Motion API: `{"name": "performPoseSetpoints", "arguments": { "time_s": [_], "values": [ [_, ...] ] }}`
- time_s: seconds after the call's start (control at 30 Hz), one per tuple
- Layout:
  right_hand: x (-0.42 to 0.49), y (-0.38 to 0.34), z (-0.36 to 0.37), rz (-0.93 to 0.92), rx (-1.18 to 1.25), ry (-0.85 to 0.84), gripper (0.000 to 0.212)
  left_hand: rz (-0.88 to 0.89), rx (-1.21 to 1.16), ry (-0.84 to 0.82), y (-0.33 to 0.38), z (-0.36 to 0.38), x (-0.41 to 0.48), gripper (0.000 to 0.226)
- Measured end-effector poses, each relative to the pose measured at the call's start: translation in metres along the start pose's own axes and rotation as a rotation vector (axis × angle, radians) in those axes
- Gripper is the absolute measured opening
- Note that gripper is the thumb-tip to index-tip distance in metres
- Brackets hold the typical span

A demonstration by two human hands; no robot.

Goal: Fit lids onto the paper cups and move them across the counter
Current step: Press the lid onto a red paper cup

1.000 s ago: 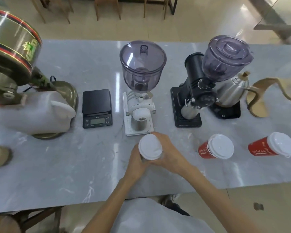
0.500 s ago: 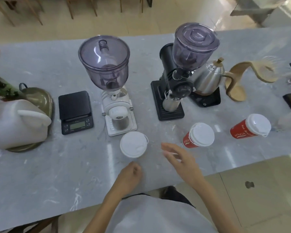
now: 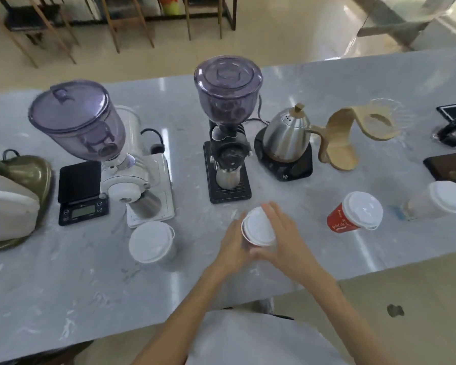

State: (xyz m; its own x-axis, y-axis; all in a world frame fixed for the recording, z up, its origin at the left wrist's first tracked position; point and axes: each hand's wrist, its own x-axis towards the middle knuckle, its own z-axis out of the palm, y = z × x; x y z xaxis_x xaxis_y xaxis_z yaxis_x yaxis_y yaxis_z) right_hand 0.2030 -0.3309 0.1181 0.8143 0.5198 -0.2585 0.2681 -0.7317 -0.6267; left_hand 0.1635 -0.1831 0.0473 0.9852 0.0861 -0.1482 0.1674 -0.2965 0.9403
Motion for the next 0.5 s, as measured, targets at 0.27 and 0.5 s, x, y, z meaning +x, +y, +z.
{"name": "performPoseSetpoints", "arguments": {
  "time_s": [0.27, 0.5],
  "values": [
    [0.023, 0.025, 0.003, -0.195, -0.157, 0.014, 0.083, -0.171, -0.279, 0.179, -0.012, 0.045, 0.004, 0.051],
    [0.058, 0.027, -0.041, -0.301, -0.096, -0.217, 0.087, -0.17, -0.281, 0.244, 0.003, 0.059, 0.011, 0.074]
  ]
}}
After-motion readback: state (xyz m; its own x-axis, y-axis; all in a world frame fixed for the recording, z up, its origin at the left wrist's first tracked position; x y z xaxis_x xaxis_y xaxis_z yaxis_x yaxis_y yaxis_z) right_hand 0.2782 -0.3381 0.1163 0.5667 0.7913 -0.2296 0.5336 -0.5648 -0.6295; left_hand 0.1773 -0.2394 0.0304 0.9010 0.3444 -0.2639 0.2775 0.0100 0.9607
